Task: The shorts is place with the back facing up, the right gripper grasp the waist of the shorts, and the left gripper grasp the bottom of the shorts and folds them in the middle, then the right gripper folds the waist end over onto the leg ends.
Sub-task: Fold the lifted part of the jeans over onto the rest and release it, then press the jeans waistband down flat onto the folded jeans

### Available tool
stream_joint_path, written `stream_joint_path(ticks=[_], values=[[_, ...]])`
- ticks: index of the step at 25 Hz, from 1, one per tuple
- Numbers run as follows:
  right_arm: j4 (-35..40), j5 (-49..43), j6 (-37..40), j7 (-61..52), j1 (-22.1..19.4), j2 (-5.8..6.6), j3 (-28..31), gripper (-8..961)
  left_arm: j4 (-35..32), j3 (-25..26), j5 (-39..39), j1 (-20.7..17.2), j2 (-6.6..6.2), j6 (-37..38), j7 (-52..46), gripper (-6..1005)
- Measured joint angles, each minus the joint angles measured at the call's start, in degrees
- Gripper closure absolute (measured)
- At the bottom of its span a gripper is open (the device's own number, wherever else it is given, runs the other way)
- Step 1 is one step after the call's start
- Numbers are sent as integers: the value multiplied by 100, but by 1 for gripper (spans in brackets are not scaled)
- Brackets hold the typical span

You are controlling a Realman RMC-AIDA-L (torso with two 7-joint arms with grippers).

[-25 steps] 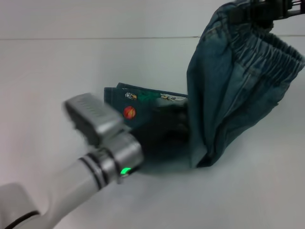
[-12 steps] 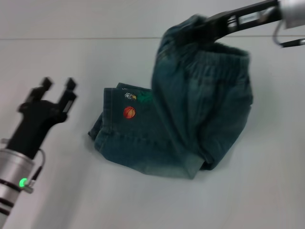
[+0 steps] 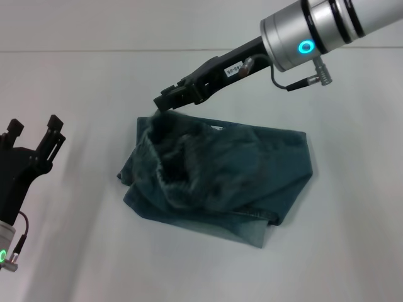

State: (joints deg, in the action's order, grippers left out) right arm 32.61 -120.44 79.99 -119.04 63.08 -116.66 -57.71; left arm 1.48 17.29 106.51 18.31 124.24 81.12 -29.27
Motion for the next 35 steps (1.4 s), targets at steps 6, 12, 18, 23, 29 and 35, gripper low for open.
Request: stream_joint_path(ticks=[6, 12, 18, 23, 29, 35], values=[[15, 28, -88, 91, 28, -60, 13, 580, 22, -63, 15, 21, 4, -145, -1, 138], [494, 304, 86, 322, -490, -64, 394, 323, -194, -539, 29, 23, -18, -8, -392, 139], [1014, 1644, 331, 1214, -1885, 46, 689, 178, -1018, -1589, 30, 54, -37, 492, -1453, 139], [941, 2310, 546, 2071, -2866, 126, 945, 77, -2067, -2587, 30, 147, -49, 1132, -2824, 138], [661, 2416, 570, 2623, -3534, 82, 1436, 7, -3204, -4155, 89, 382, -96, 1732, -4403, 138], [321, 2416, 648, 2796, -3709, 165, 1787, 6, -3541, -5222, 725, 901, -205, 2270, -5287, 138]])
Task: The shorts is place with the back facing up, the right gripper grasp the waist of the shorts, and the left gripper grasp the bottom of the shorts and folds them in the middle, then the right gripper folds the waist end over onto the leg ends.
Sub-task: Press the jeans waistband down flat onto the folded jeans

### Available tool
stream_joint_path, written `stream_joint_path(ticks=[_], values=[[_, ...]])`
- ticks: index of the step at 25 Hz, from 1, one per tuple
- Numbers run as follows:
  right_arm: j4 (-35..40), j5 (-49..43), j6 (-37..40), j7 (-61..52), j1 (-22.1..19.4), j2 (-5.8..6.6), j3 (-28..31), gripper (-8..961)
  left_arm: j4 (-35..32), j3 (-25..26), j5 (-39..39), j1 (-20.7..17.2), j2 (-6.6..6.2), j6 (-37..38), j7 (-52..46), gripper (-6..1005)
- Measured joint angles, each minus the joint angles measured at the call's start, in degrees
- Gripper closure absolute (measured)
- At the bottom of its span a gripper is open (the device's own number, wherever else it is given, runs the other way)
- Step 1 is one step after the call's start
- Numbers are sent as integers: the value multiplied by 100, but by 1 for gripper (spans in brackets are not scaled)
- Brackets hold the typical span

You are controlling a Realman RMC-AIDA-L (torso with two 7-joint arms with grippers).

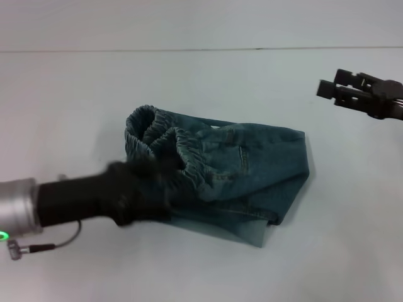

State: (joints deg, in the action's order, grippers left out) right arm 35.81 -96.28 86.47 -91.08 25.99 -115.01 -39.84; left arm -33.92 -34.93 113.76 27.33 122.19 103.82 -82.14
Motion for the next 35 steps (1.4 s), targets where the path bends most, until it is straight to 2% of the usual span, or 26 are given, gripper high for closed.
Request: stream_joint_path(ticks=[4, 10, 29, 35], values=[[-6, 4, 11, 7, -45, 9, 82, 6, 41, -450, 452, 249, 2, -102, -182, 138], [-12, -24, 15, 7, 8, -11, 104, 6, 312, -725, 493, 431, 138, -856, -207, 138], [-91, -50, -56, 35, 57, -74, 37, 6, 1417, -656, -1483, 592, 190, -3474, -173, 138], [-102, -49, -69, 38, 56, -74, 38, 6, 1560, -647, -1713, 586, 200, -3785, -173, 138]])
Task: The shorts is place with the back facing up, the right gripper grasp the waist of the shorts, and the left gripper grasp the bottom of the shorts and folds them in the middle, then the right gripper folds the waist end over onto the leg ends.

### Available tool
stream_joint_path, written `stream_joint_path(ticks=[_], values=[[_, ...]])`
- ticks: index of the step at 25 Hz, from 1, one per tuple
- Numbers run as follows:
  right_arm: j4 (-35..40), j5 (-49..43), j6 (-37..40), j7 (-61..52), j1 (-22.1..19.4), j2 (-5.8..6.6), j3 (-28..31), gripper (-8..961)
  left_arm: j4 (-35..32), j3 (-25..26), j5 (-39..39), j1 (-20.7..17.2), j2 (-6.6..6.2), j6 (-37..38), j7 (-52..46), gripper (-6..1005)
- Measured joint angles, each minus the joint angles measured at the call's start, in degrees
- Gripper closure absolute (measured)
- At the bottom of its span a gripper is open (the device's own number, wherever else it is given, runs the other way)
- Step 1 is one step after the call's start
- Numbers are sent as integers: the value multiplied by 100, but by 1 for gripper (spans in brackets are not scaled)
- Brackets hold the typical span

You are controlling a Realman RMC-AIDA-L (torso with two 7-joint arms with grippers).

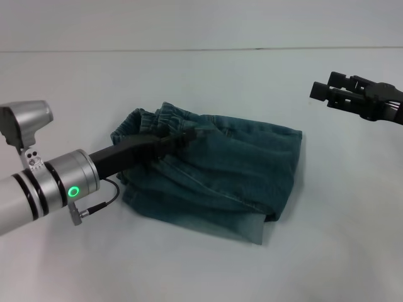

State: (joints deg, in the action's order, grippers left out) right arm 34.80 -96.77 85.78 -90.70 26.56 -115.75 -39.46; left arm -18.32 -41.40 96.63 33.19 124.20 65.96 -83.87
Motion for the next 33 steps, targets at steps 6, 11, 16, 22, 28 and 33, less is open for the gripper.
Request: stream_joint_path(ticks=[6, 11, 16, 22, 28, 33], values=[[0, 1, 42, 0, -2, 9, 0, 6, -157, 255, -99, -271, -20, 1132, 313, 138], [57, -190, 410, 176, -31, 90, -82, 6, -968, 323, 150, -794, -114, 2137, 359, 138], [79, -990, 1371, 734, -76, 203, -106, 6, -1746, 566, 820, -1327, -339, 2786, 152, 138], [80, -1391, 1828, 1331, -238, 122, -100, 6, -2219, 1129, 2111, -1485, -428, 3219, 7, 138], [66, -1531, 1599, 1348, -236, 43, -106, 6, -2239, 1185, 2428, -1427, -440, 3312, -1, 138], [51, -1623, 1478, 1350, -204, -15, -96, 6, -2236, 1181, 2442, -1377, -442, 3328, -1, 138]])
